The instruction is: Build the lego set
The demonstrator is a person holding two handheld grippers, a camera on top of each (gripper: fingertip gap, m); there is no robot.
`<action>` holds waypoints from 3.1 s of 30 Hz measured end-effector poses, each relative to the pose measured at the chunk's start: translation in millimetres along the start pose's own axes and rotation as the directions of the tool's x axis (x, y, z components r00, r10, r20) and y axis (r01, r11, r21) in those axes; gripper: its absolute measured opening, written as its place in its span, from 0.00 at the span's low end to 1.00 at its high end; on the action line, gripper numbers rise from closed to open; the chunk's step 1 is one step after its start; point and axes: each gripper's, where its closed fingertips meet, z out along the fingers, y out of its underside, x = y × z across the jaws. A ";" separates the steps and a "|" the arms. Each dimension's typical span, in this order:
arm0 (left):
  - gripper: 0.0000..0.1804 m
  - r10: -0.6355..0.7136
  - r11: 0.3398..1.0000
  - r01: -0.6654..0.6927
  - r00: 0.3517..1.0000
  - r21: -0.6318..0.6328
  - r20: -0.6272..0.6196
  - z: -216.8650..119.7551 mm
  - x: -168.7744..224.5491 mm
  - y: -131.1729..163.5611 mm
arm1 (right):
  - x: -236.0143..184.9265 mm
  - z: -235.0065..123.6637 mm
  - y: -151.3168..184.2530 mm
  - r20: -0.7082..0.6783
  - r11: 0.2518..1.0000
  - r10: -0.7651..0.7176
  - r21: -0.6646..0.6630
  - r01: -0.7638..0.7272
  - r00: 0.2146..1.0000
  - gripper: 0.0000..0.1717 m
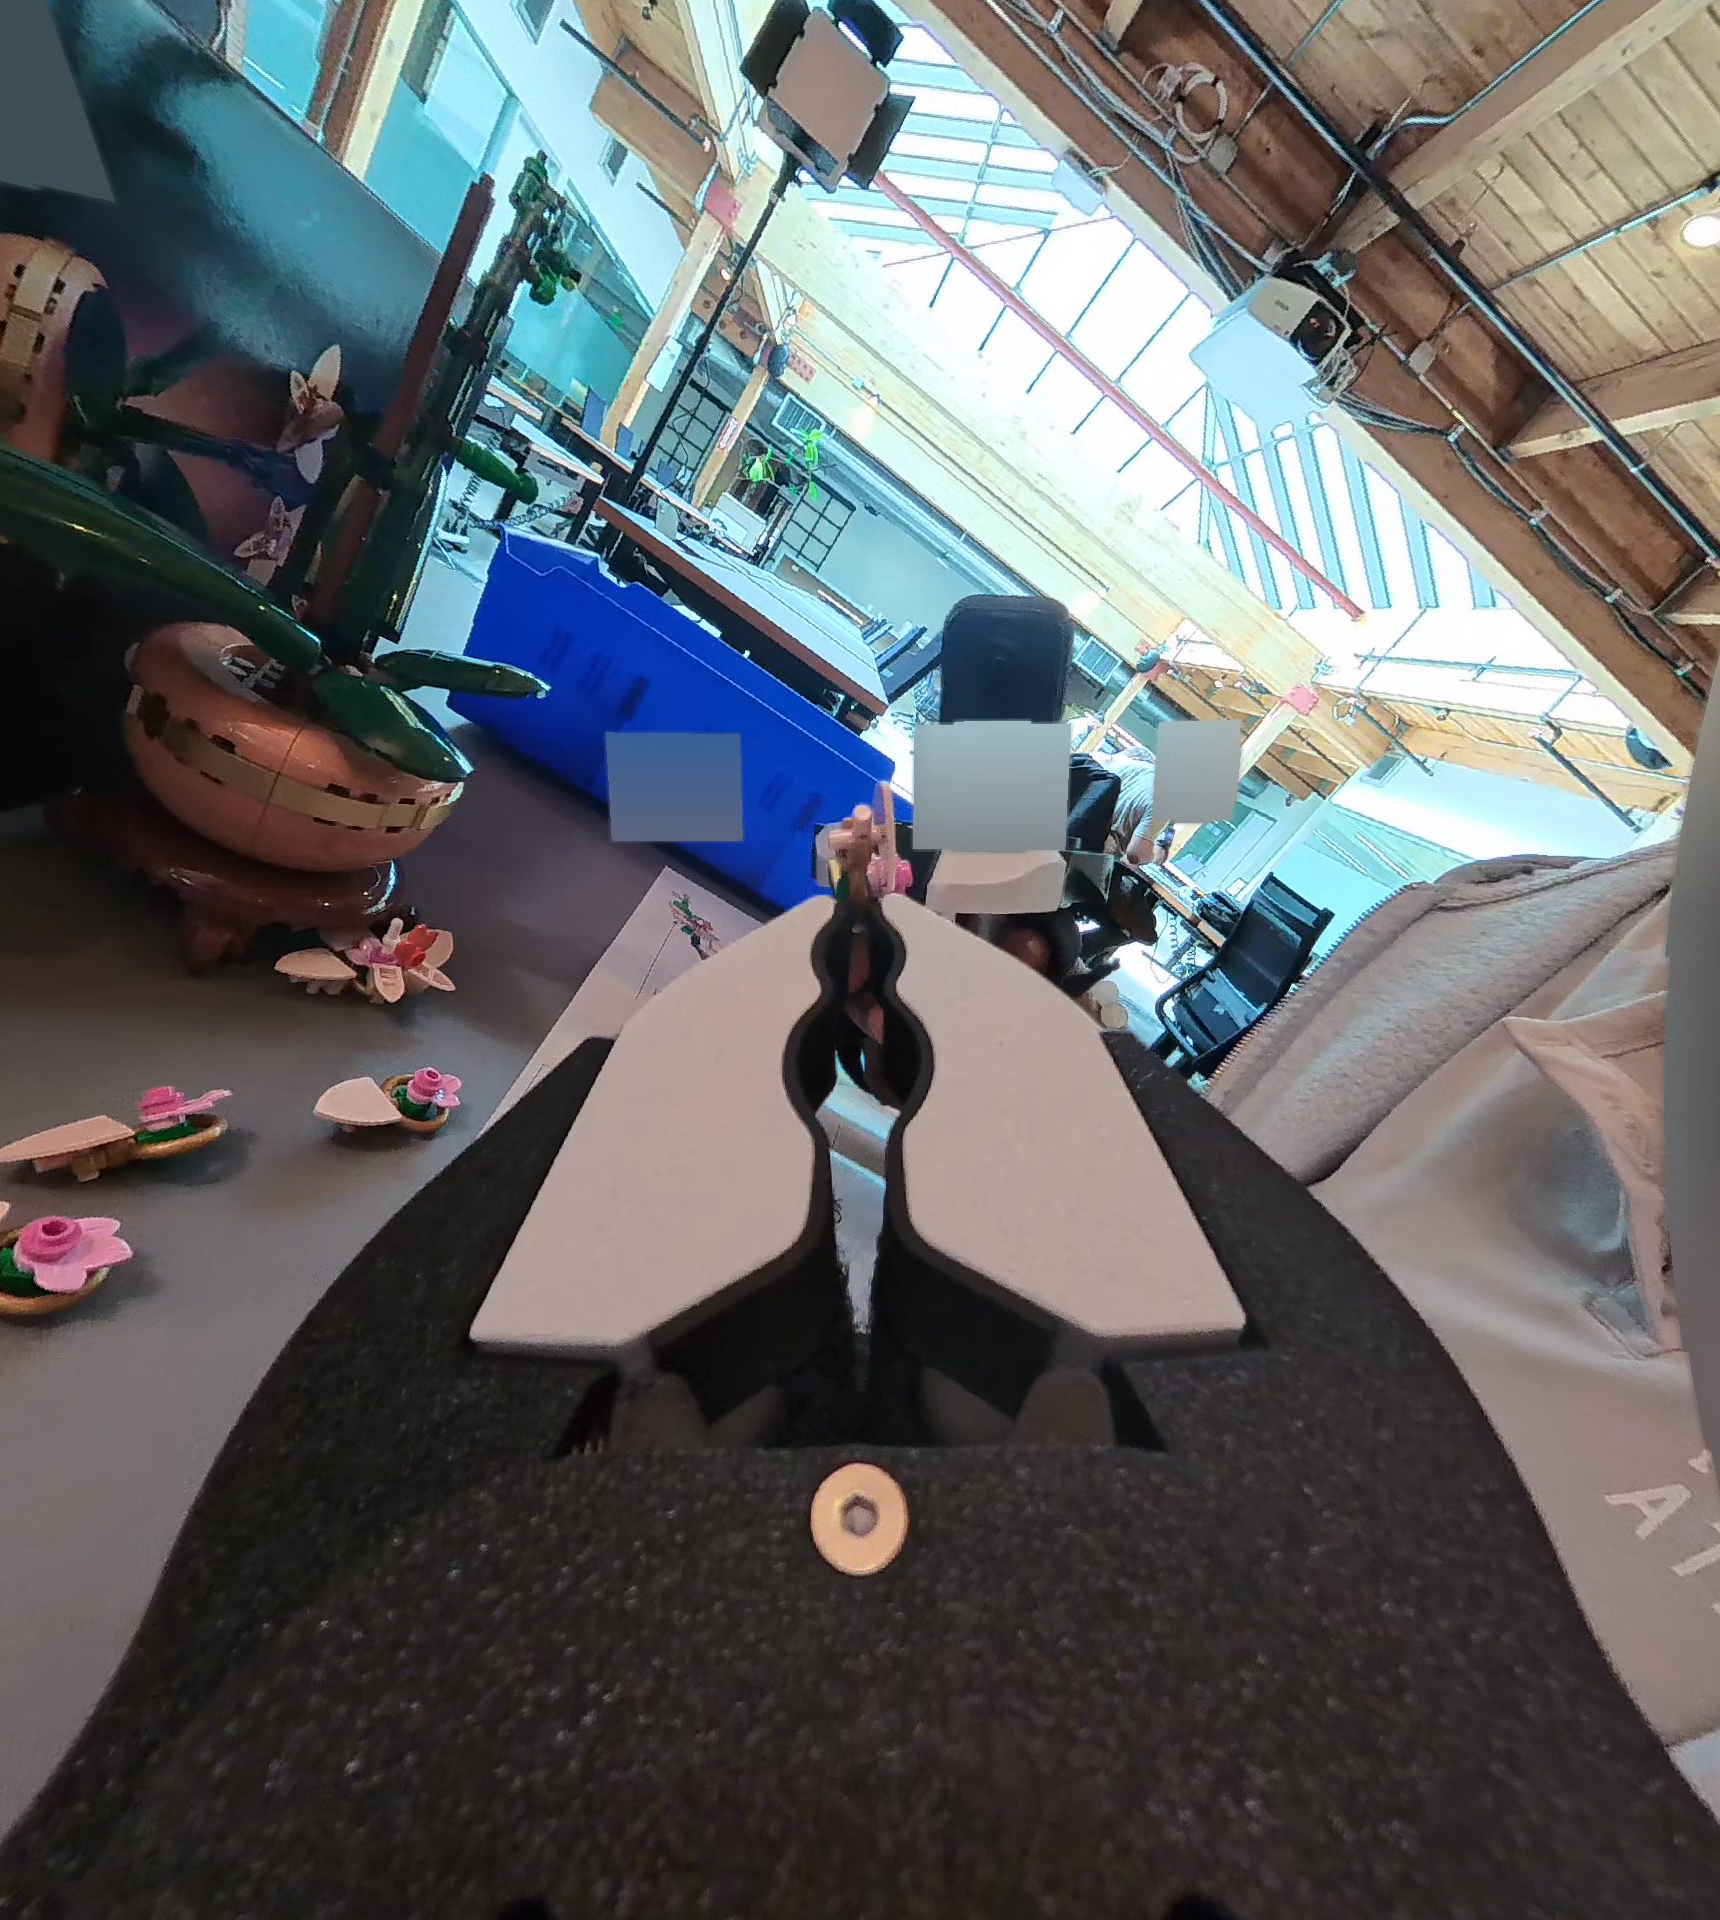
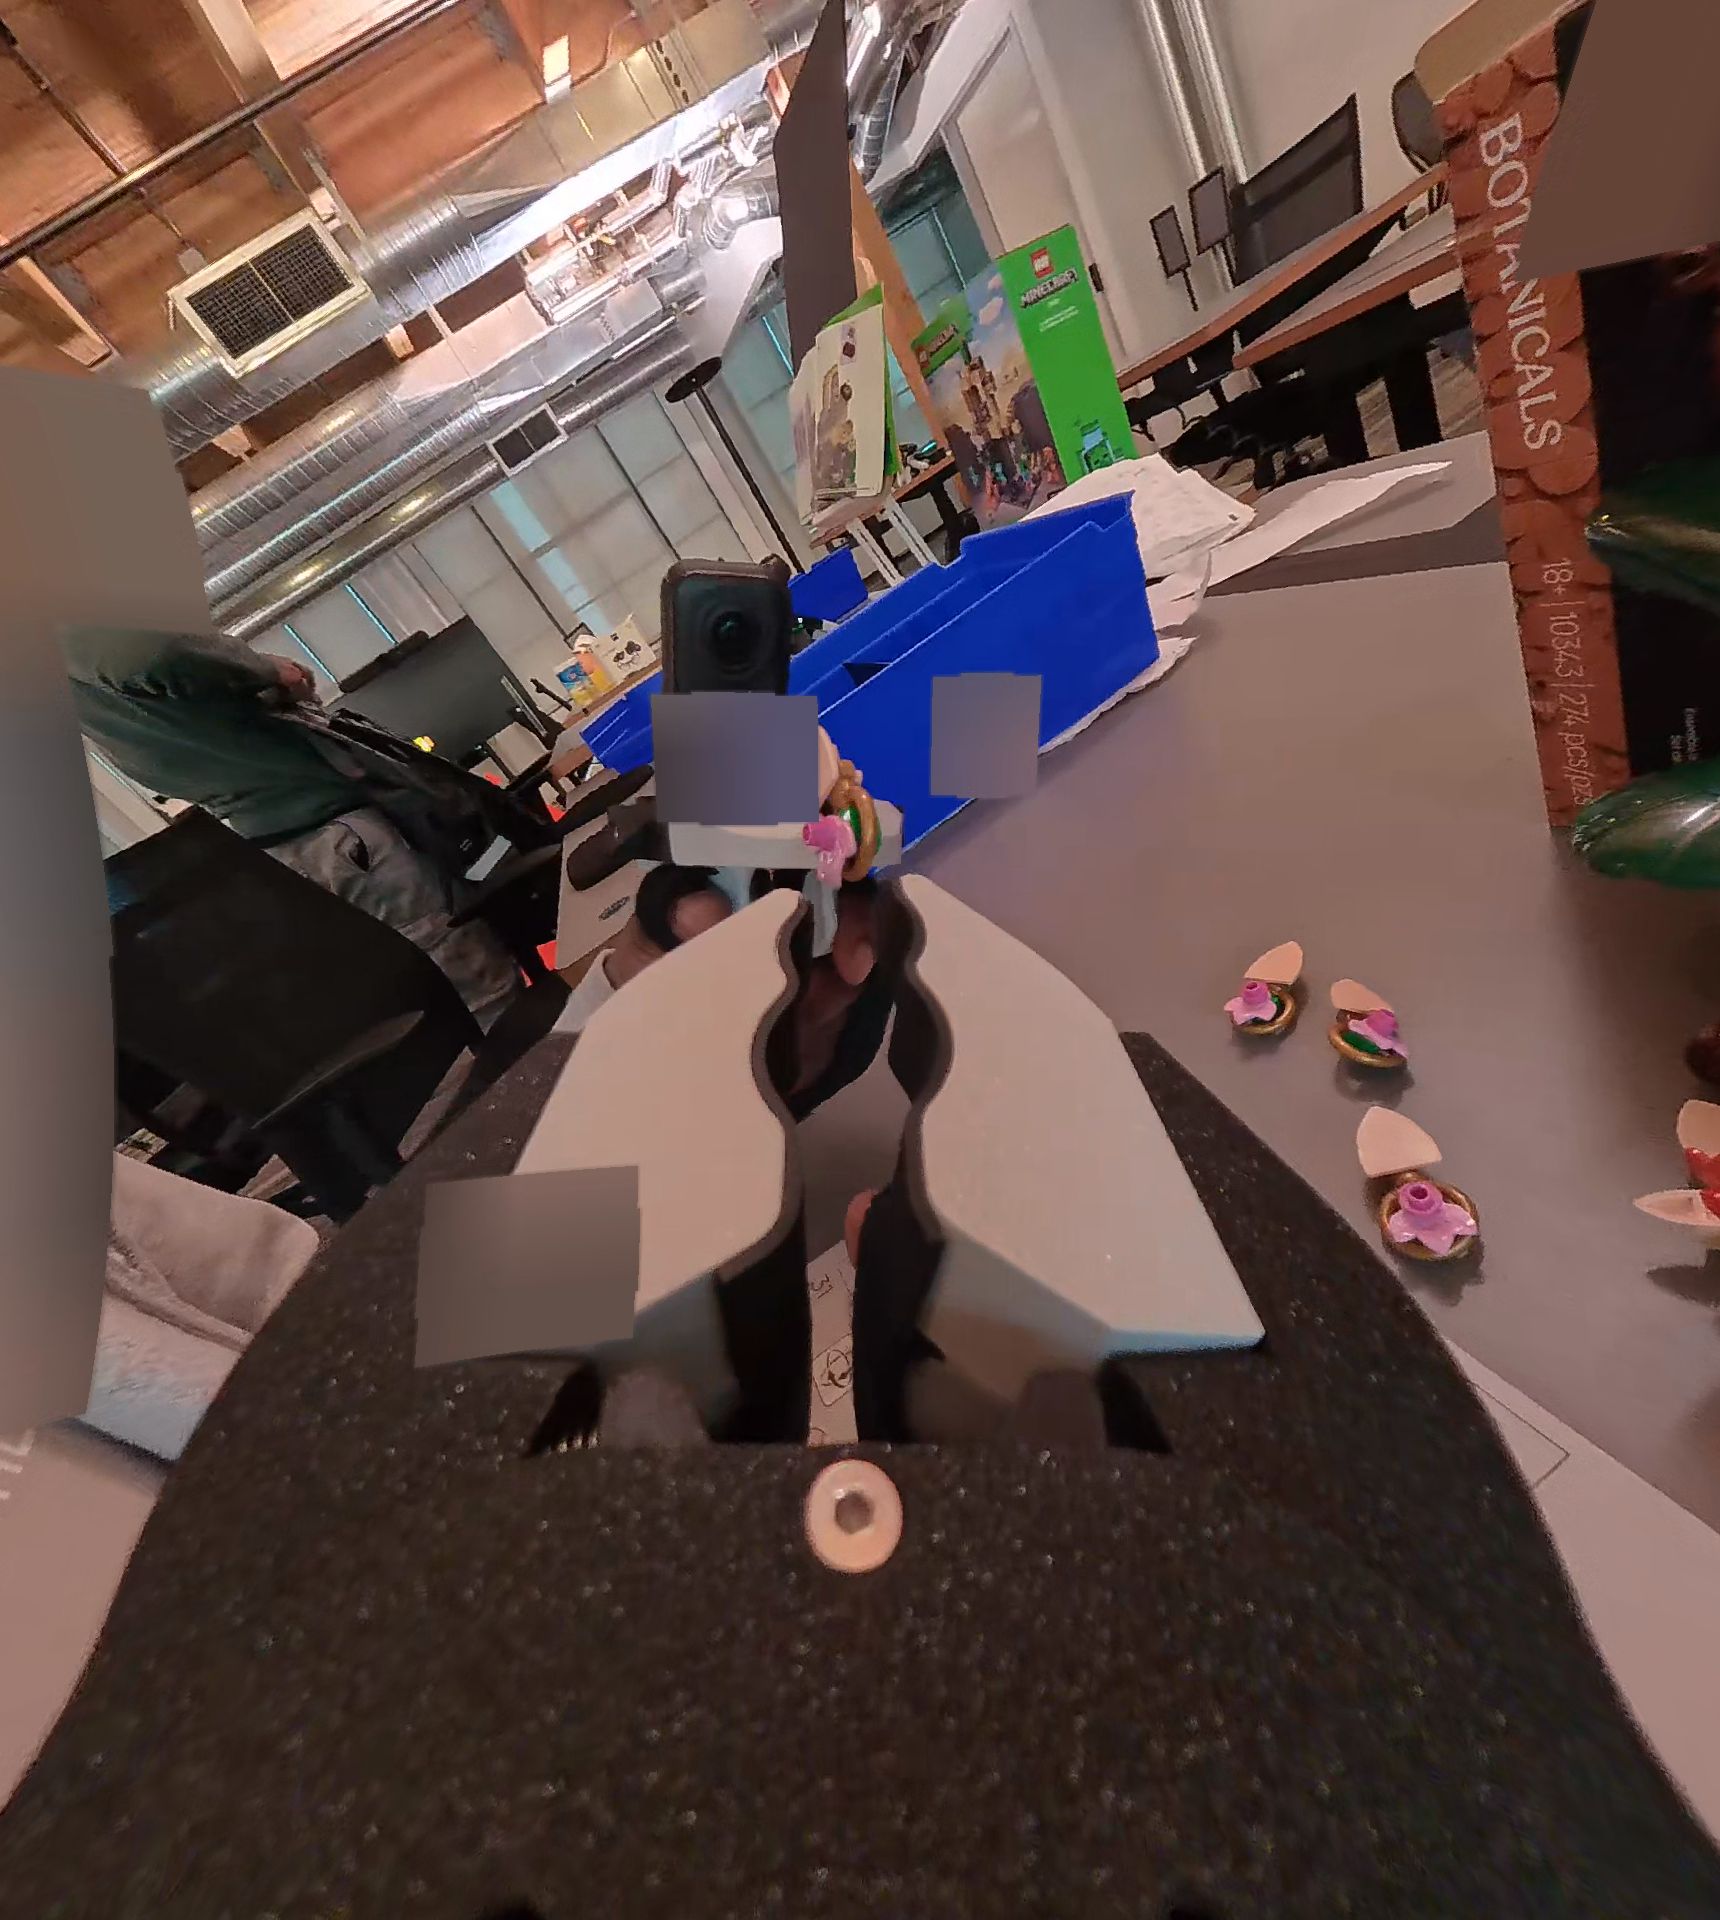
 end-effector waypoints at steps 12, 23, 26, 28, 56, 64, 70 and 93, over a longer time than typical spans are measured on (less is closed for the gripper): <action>0.01 0.002 1.000 -0.001 1.000 -0.017 0.024 -0.5 -4.6 2.7 | 5.7 -6.6 1.8 -0.033 1.000 -0.007 -0.003 0.007 0.999 0.06; 0.01 -0.001 1.000 0.002 1.000 -0.022 0.026 -0.7 -5.4 3.4 | 7.4 -6.2 4.1 -0.051 0.999 -0.028 -0.017 0.027 0.998 0.06; 0.01 -0.004 1.000 0.005 1.000 -0.024 0.022 -0.4 -5.0 3.7 | 7.3 -5.8 5.2 -0.050 0.999 -0.027 -0.021 0.026 0.998 0.06; 0.01 -0.006 1.000 0.006 1.000 -0.022 0.021 -0.5 -4.9 3.5 | 7.5 -5.5 5.4 -0.050 1.000 -0.025 -0.020 0.024 0.998 0.06; 0.01 -0.019 1.000 0.020 0.999 -0.016 0.042 -2.8 -9.0 3.2 | 47.4 -8.9 121.8 -0.037 0.595 -0.497 -0.742 0.309 0.867 0.00; 0.01 -0.020 1.000 0.021 0.999 -0.020 0.042 -2.4 -9.1 3.9 | 50.6 -12.3 125.5 -0.041 0.573 -0.498 -0.766 0.293 0.866 0.00; 0.01 -0.020 1.000 0.021 0.999 -0.022 0.044 -2.3 -9.6 4.3 | 50.5 -12.3 125.5 -0.038 0.572 -0.497 -0.765 0.295 0.867 0.00; 0.01 -0.021 0.999 0.022 0.999 -0.024 0.042 -2.8 -9.5 4.3 | 55.6 -8.2 121.4 -0.063 0.575 -0.534 -0.759 0.307 0.843 0.01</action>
